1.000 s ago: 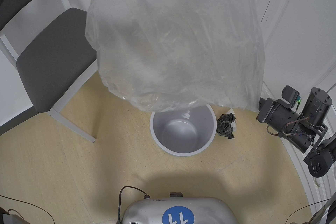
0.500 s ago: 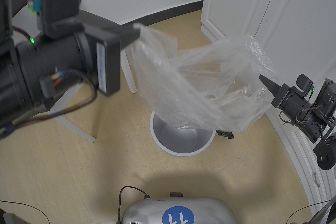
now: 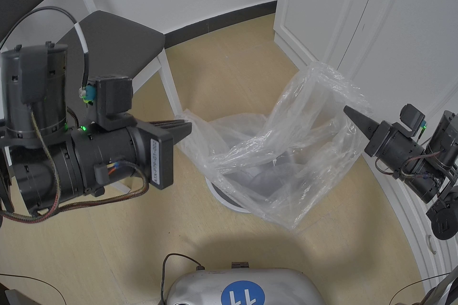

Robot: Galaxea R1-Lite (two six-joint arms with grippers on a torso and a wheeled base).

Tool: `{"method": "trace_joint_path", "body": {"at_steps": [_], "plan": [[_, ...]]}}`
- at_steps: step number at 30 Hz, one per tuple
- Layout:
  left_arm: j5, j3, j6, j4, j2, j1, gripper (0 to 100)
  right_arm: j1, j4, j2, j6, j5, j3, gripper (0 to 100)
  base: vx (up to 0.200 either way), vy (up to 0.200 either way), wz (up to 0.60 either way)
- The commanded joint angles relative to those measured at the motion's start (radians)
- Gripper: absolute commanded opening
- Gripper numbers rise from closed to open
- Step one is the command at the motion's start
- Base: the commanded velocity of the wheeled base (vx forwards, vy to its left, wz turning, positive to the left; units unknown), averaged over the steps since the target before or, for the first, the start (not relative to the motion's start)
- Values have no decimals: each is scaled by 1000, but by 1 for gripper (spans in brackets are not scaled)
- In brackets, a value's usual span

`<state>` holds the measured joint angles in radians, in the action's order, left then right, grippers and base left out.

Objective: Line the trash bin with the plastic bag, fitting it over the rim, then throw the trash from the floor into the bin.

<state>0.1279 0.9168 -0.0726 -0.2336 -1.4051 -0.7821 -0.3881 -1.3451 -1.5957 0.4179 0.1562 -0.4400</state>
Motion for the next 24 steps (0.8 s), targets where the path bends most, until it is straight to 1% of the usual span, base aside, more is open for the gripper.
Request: {"method": "trace_joint_path", "body": {"at_steps": [1,5,6,7,10,17,22,23,24], "plan": [[-1,-27,-89,-67,-48,-3,0,-49,-5,-64,7,2,10,0,0,0,0],[-1,-82,-130,-167,-95,-11,0,-52,-11,-113,9,0,12,0,0,0,0],[-1,-85,-131,-171,-98,-11,0,-52,-11,-115,9,0,12,0,0,0,0],[-2,-108,-144,-222,-124,-11,0,-51,-9,-132,7,0,14,0,0,0,0],[-4,-141,-174,-302,-175,-11,0,-37,-11,-173,7,-1,12,0,0,0,0],[-13,-156,-213,-434,-290,27,0,2,-34,-319,15,3,-20,0,0,0,0],[-20,-162,-239,-475,-327,41,0,5,-157,-429,39,0,-25,0,0,0,0],[-20,-162,-239,-475,-327,41,0,5,-157,-429,39,0,-25,0,0,0,0],[-20,-165,-263,-492,-337,41,0,5,-203,-457,39,-1,-20,0,0,0,0]]}}
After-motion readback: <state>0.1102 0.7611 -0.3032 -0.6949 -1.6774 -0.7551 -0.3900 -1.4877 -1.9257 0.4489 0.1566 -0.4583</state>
